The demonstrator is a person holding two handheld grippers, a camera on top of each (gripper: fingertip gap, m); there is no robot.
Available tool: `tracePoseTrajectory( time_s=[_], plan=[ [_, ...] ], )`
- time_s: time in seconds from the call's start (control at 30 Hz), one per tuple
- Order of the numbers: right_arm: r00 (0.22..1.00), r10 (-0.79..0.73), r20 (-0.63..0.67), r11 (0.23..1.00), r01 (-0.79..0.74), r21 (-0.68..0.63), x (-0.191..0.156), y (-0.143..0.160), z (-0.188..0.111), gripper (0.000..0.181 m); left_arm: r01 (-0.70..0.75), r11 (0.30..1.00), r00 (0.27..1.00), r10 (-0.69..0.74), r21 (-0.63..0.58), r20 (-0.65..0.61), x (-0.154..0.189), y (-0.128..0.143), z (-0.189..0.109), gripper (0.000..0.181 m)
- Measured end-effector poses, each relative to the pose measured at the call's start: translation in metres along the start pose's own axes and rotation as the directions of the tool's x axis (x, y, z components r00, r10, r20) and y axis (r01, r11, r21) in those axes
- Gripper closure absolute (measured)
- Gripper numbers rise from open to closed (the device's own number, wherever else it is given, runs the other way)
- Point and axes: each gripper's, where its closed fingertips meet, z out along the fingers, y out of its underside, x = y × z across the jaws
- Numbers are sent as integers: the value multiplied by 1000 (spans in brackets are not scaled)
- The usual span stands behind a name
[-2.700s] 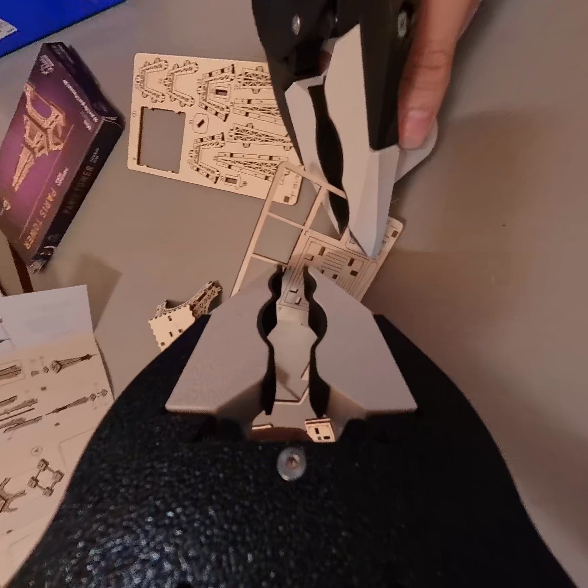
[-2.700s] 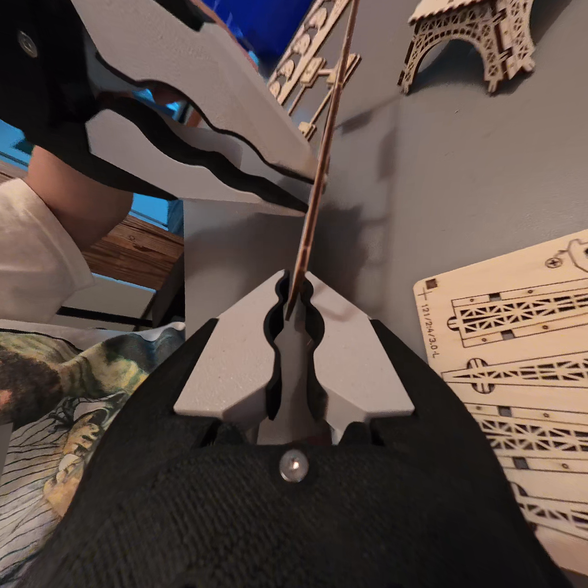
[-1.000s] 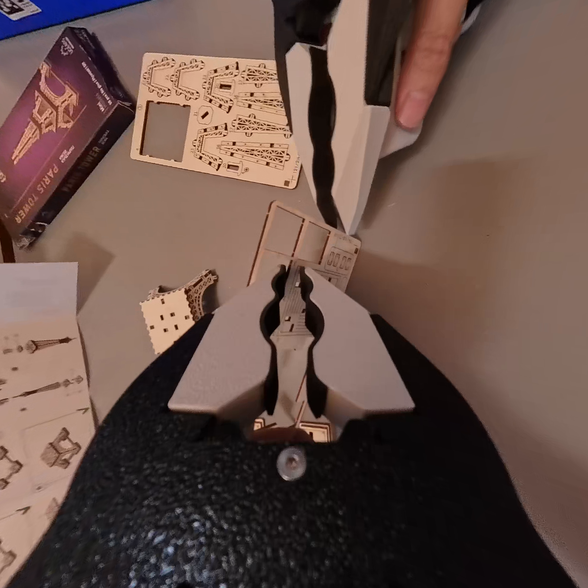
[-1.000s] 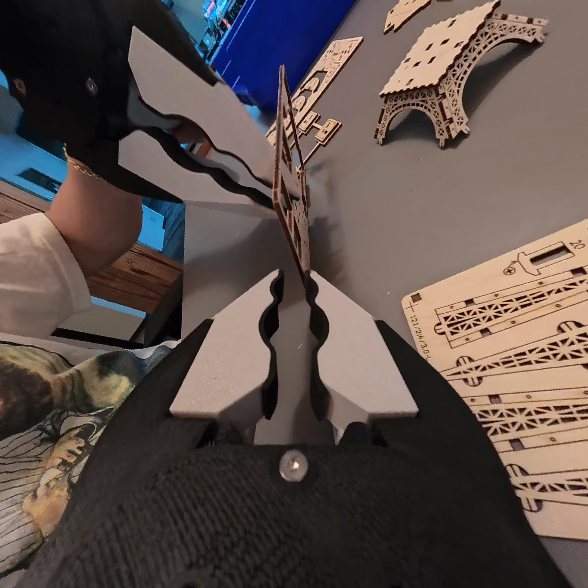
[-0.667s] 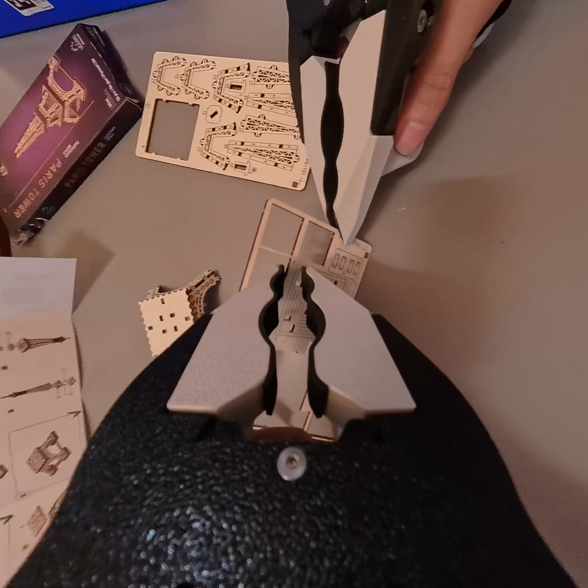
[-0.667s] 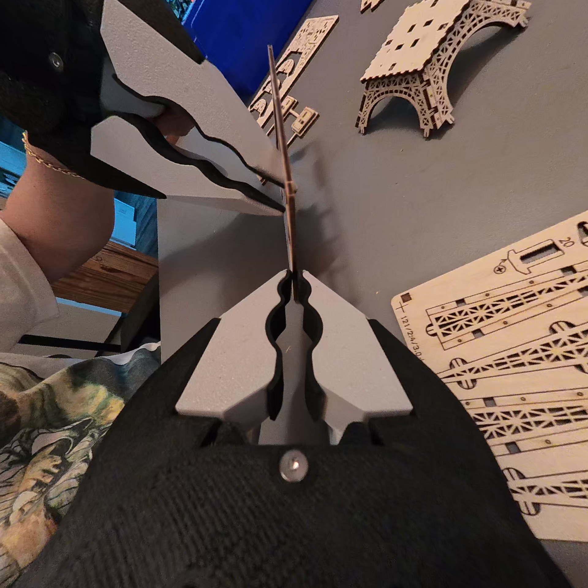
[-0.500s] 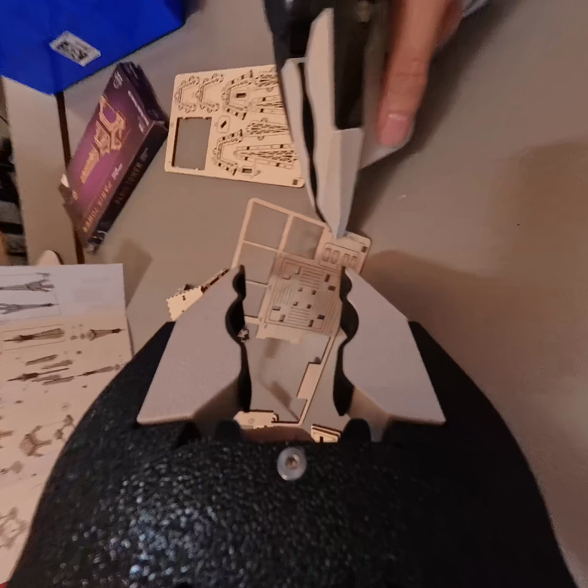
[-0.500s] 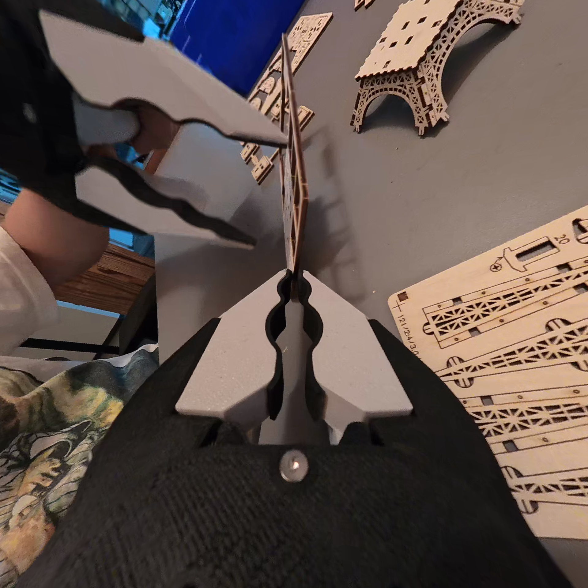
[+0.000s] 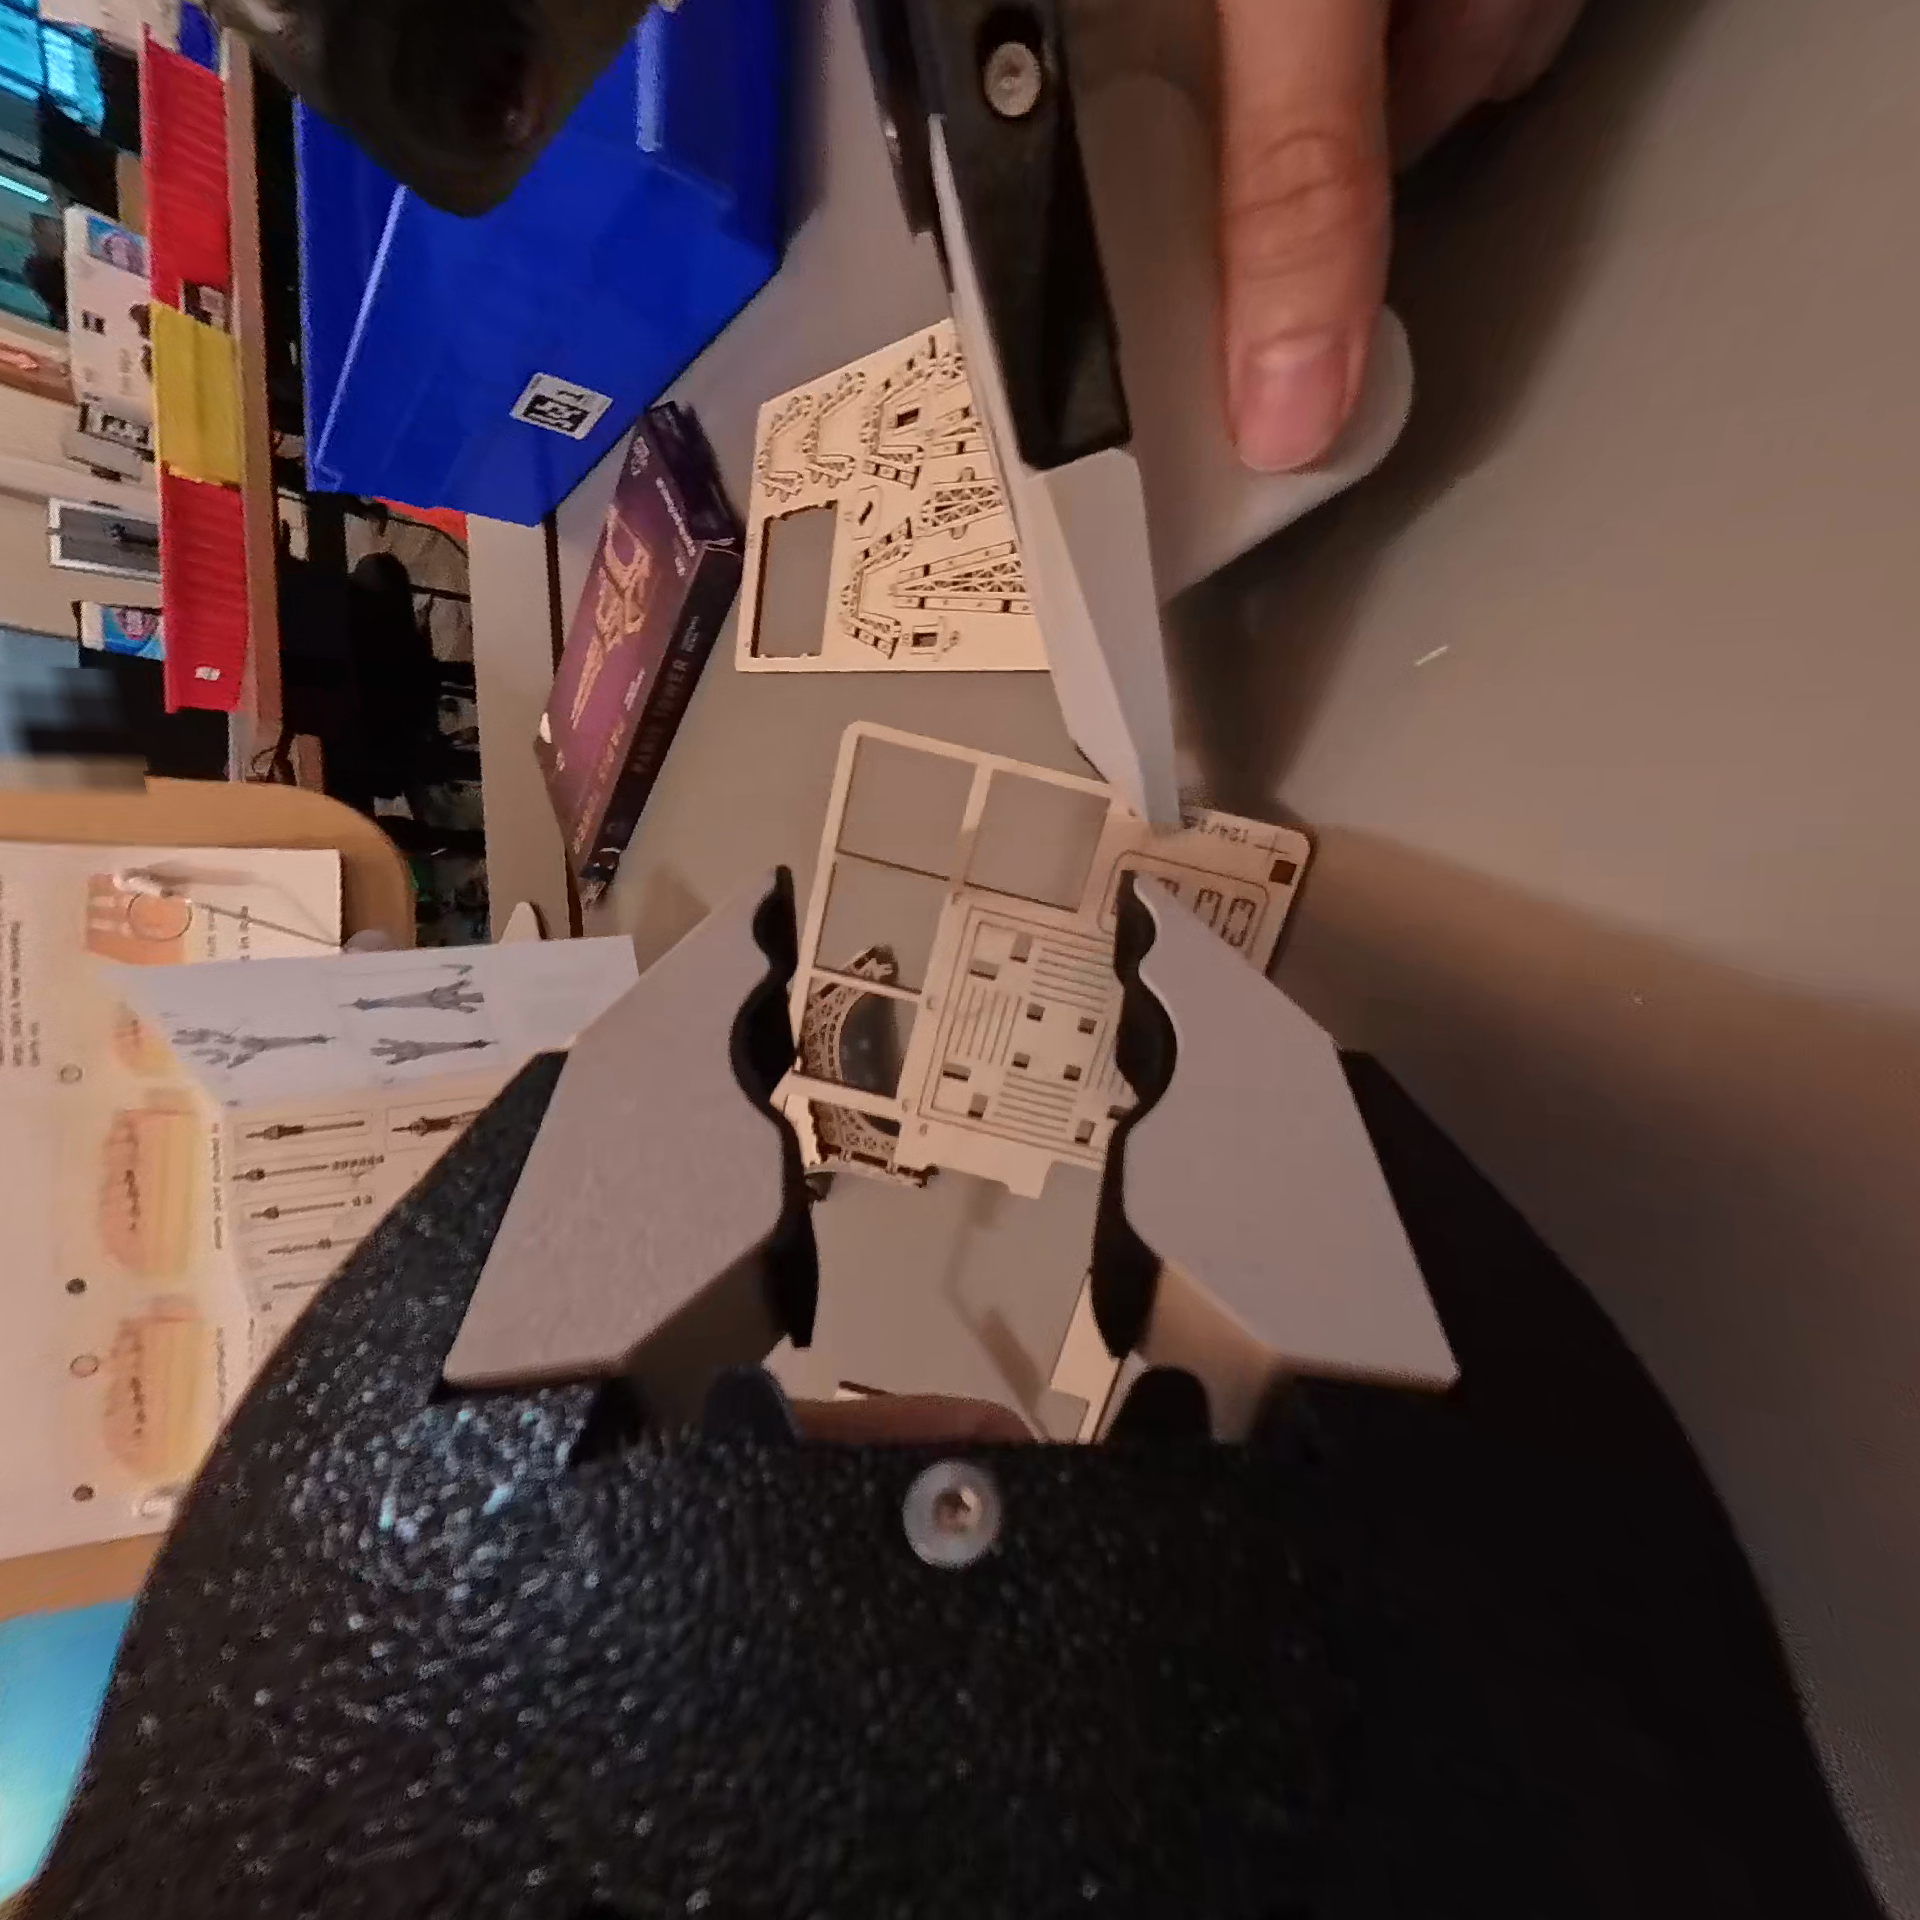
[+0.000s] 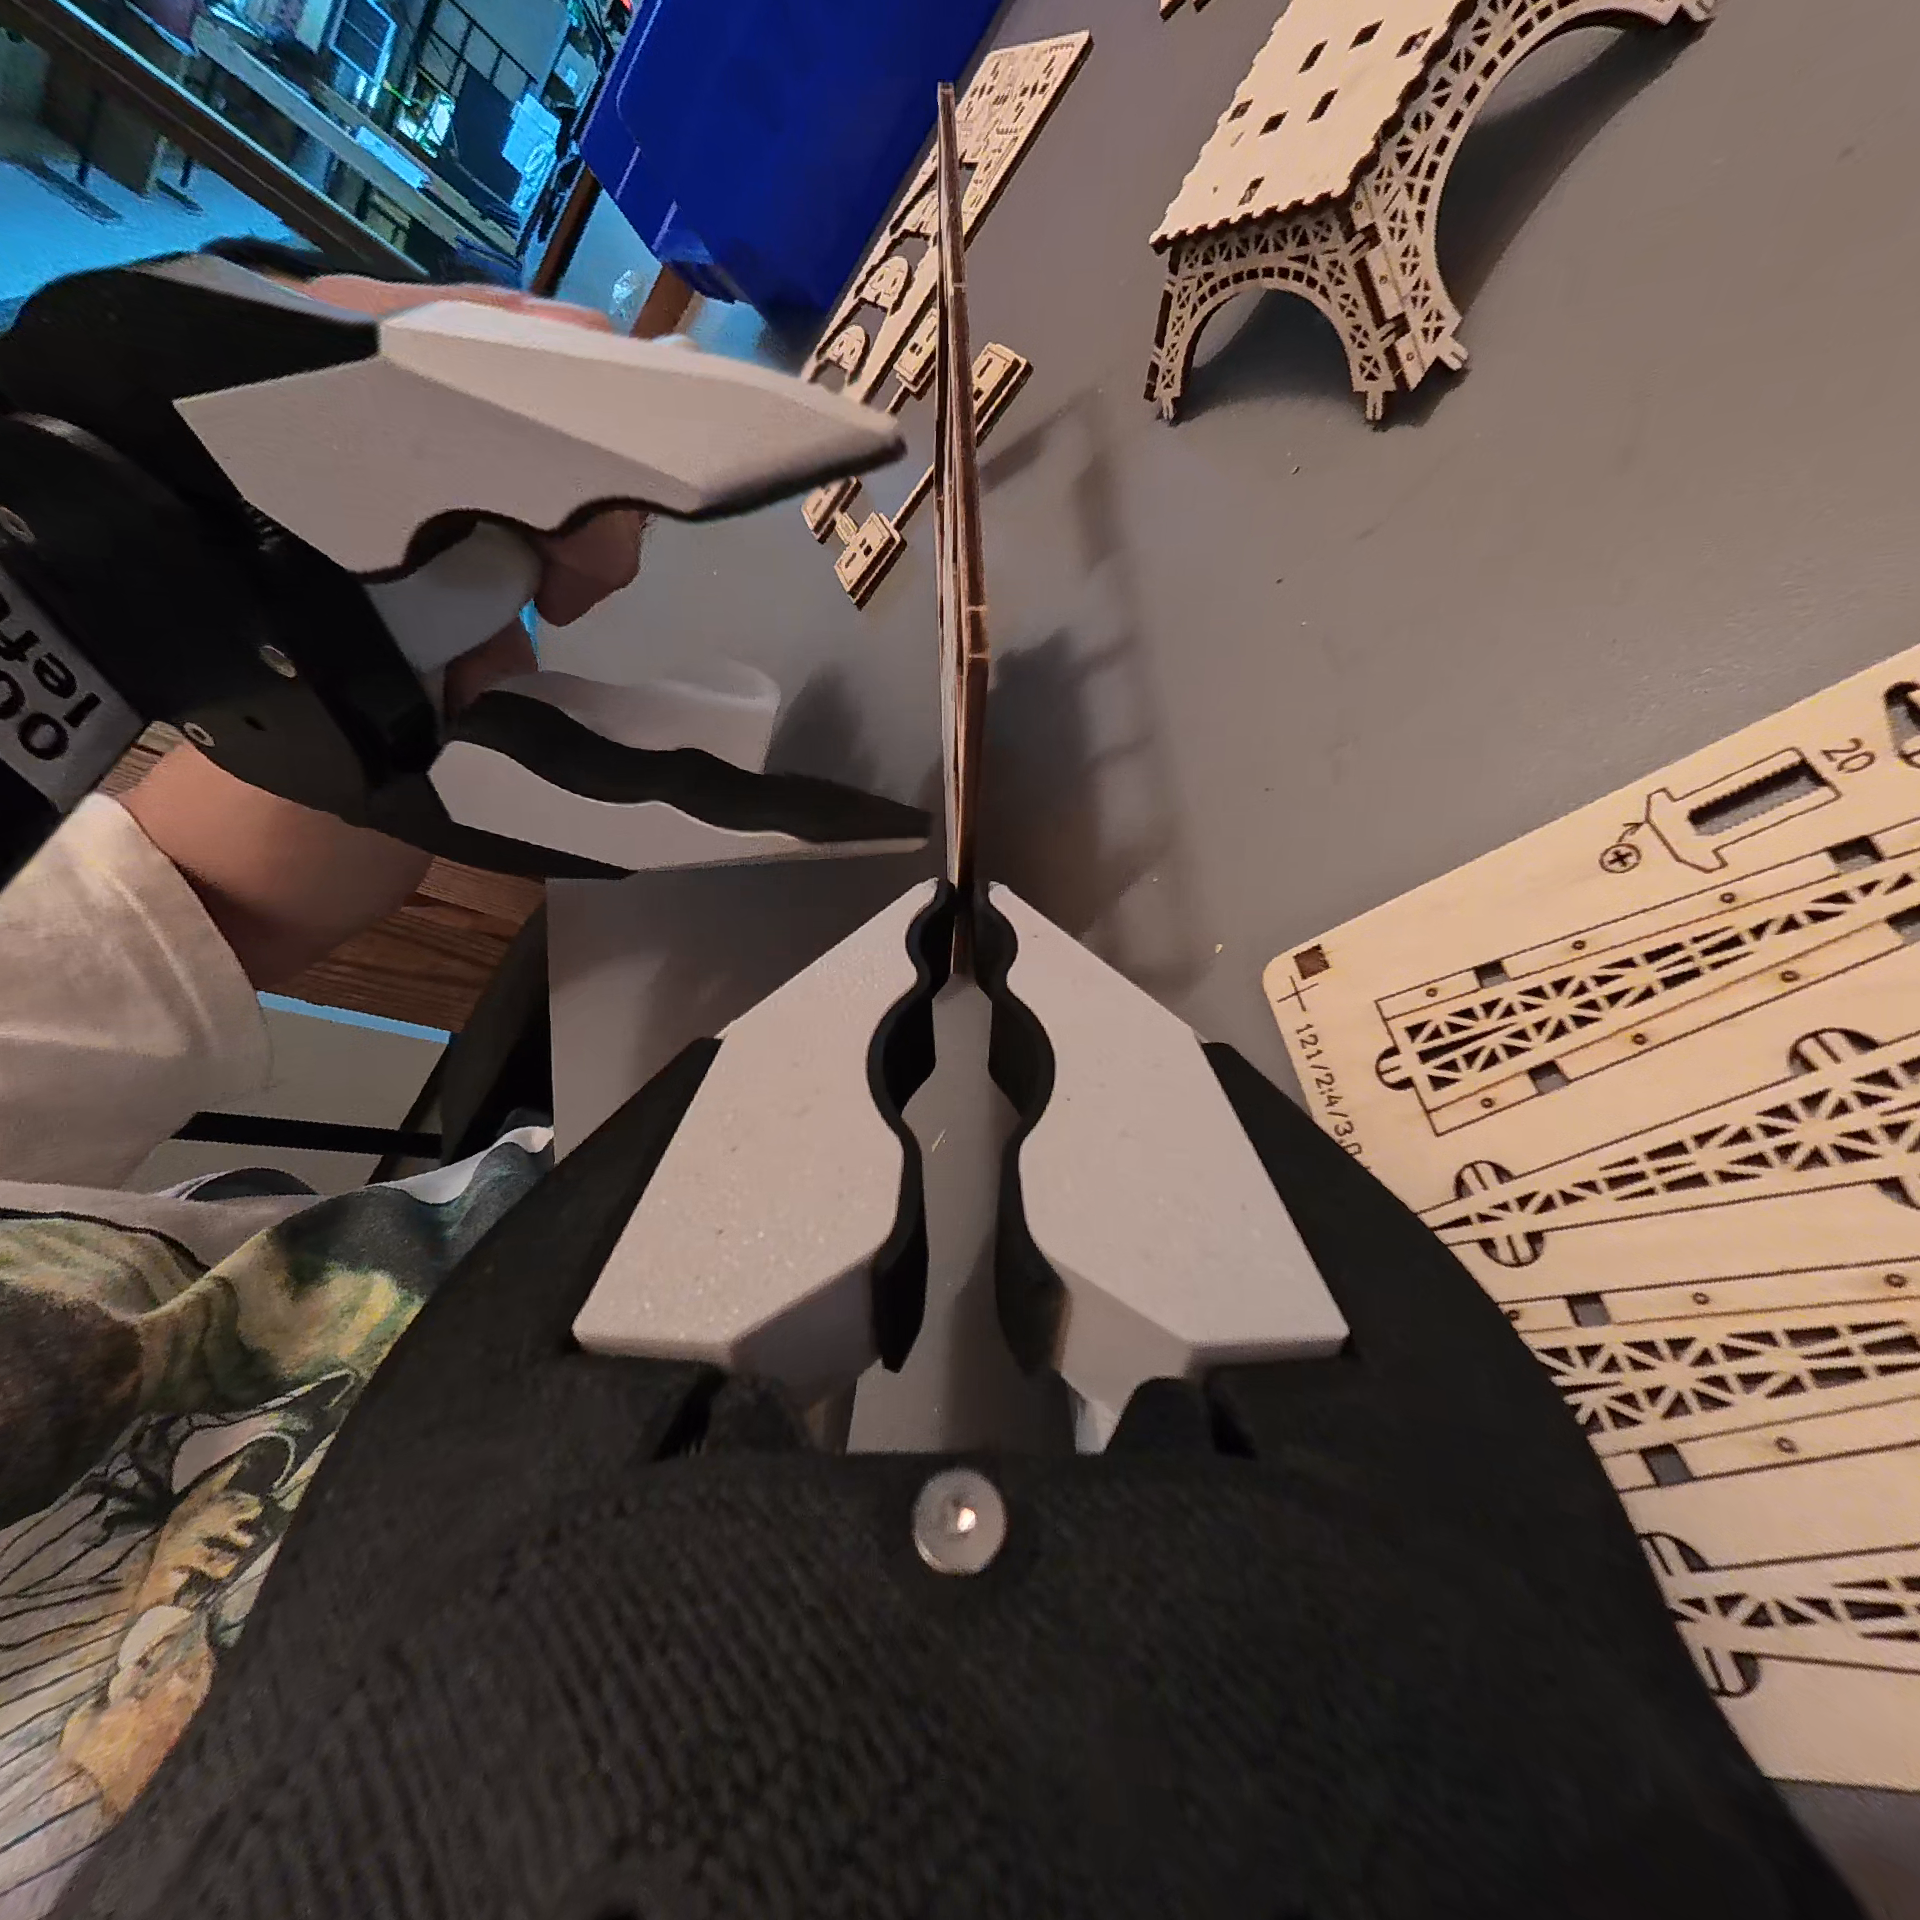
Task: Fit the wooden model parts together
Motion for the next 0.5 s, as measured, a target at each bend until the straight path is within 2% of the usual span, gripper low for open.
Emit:
tracePoseTrajectory(
  time_s=[0.03,0.1,0.23,0.43,0.5],
  plan=[
    [1000,-1,-1,1000,1,-1,0,0,0,180,-25,1000,1000,25,-11,-2,1,1,2,122],
    [1000,-2,-6,1000,2,-1,1,0,0,180,-63,998,998,63,-18,-3,0,0,3,121],
    [1000,-4,-7,1000,4,-3,0,0,0,180,-120,992,990,117,-26,-82,7,-1,4,133],
    [1000,-6,-15,1000,6,-11,1,1,1,180,-219,975,956,209,-29,-207,8,-2,9,129],
    [1000,-9,-22,1000,8,-13,2,2,1,180,-245,969,930,228,-24,-288,15,-1,10,143]
  ],
)
